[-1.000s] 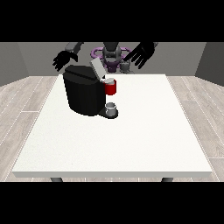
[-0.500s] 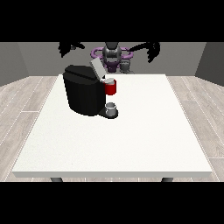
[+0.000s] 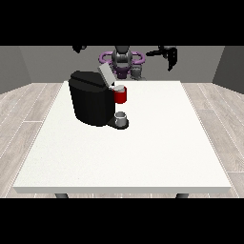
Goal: Insert the coffee pod into the coffee machine and close the lid
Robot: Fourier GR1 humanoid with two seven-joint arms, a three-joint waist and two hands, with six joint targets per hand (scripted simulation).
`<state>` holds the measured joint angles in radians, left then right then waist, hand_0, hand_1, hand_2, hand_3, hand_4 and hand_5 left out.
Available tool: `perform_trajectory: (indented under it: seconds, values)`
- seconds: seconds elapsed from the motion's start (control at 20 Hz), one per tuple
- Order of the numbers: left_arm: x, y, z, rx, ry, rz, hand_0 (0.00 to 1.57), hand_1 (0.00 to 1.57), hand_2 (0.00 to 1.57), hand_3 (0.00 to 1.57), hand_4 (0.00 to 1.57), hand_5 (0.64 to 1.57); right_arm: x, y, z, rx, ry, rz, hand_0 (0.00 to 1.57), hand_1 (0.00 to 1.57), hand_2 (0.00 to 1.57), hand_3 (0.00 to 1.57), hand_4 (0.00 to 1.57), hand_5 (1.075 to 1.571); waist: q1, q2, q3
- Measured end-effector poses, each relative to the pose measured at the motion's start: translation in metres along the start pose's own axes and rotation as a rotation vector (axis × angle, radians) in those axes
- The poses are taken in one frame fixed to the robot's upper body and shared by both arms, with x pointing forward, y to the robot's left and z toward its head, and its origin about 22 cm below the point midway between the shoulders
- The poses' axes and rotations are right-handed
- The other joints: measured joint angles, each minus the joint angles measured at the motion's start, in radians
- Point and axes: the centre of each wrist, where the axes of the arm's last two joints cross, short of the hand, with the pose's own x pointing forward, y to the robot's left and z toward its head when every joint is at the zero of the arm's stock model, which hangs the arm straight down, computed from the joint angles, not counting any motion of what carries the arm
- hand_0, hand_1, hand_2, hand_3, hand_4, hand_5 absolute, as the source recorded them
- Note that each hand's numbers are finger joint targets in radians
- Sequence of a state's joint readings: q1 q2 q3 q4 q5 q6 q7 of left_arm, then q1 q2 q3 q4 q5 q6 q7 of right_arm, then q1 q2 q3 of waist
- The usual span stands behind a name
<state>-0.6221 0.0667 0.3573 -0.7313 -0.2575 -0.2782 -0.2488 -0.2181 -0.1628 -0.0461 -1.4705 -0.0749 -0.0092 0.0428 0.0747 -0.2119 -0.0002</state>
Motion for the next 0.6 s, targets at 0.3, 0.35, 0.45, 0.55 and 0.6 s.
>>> perform_trajectory:
  seconds: [0.3,0.35,0.45,0.55,0.6]
  values:
    - [-0.011,-0.01,0.016,-0.014,0.0,0.079,0.0,0.0,0.0,0.0,0.0,1.571,0.0,-0.002,-0.007,0.036,0.006,0.045,0.0,0.0,0.0,0.0,0.0,1.571,0.066,0.002,0.0004]
    - [-0.011,-0.008,0.02,-0.012,-0.005,0.082,0.0,0.0,0.0,0.0,0.09,1.571,0.002,-0.002,-0.009,0.043,0.005,0.051,0.0,0.0,0.0,0.0,0.12,1.571,0.068,0.006,0.0004]
    - [-0.01,-0.01,0.026,-0.009,-0.023,0.089,0.0,0.0,0.0,0.0,0.22,1.571,0.003,0.0,-0.013,0.053,0.006,0.052,0.0,0.0,0.0,0.0,0.0,1.571,0.075,0.023,0.0003]
    - [-0.001,-0.013,0.026,-0.015,-0.042,0.089,0.0,0.0,0.0,0.0,0.1,1.571,0.003,0.002,-0.019,0.052,0.003,0.041,0.0,0.0,0.0,0.0,0.0,1.571,0.084,0.038,0.0003]
    - [0.003,-0.011,0.027,-0.012,-0.05,0.089,0.0,0.0,0.0,0.0,0.0,1.571,0.002,0.002,-0.022,0.054,-0.007,0.034,0.0,0.0,0.0,0.0,0.0,1.571,0.088,0.052,0.0004]
